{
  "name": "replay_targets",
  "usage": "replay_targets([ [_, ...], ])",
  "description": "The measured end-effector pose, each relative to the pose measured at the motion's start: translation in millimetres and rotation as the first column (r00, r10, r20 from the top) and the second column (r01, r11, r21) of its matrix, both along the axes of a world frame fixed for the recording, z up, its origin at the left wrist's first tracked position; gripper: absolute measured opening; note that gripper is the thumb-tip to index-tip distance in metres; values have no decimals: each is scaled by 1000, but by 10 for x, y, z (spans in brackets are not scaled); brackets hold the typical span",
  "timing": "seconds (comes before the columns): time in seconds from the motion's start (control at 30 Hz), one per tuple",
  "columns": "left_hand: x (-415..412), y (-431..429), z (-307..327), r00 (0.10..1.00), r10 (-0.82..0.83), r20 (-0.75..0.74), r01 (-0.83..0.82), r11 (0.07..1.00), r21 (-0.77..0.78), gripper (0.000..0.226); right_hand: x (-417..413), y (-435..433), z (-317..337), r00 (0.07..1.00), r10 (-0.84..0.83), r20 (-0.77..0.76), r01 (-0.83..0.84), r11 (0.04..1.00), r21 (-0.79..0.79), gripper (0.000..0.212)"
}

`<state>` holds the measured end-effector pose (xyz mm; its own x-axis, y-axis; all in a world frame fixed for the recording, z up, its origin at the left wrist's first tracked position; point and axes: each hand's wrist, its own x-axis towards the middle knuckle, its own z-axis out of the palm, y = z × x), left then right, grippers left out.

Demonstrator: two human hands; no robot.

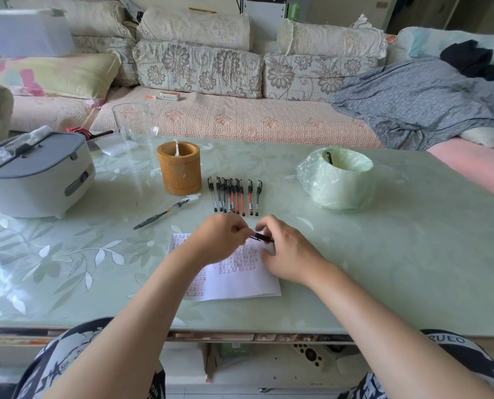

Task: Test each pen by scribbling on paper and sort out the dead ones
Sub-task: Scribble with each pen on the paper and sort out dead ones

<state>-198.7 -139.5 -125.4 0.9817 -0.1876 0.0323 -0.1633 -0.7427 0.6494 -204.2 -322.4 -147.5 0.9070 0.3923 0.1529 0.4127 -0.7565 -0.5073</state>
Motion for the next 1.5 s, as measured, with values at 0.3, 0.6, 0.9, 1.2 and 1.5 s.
replay_targets([
  [0.3,270,238,-33,987,149,61,-139,979,-146,22,218,36,30,989,-142,-52,148,980,134,12],
  [0.6,496,622,-161,956,191,223,-211,975,67,35,534,79,178,939,-313,-145,335,927,170,8],
  [0.9,712,886,-317,923,308,229,-382,794,473,38,1030,195,37,851,-525,-28,525,848,67,28],
  [1.2,757,900,-339,913,328,243,-399,843,360,48,1100,284,-45,883,-468,-7,468,883,-29,30],
  [1.5,694,829,-294,921,207,330,-307,908,285,22,992,200,29,944,-330,-1,327,937,-121,30],
])
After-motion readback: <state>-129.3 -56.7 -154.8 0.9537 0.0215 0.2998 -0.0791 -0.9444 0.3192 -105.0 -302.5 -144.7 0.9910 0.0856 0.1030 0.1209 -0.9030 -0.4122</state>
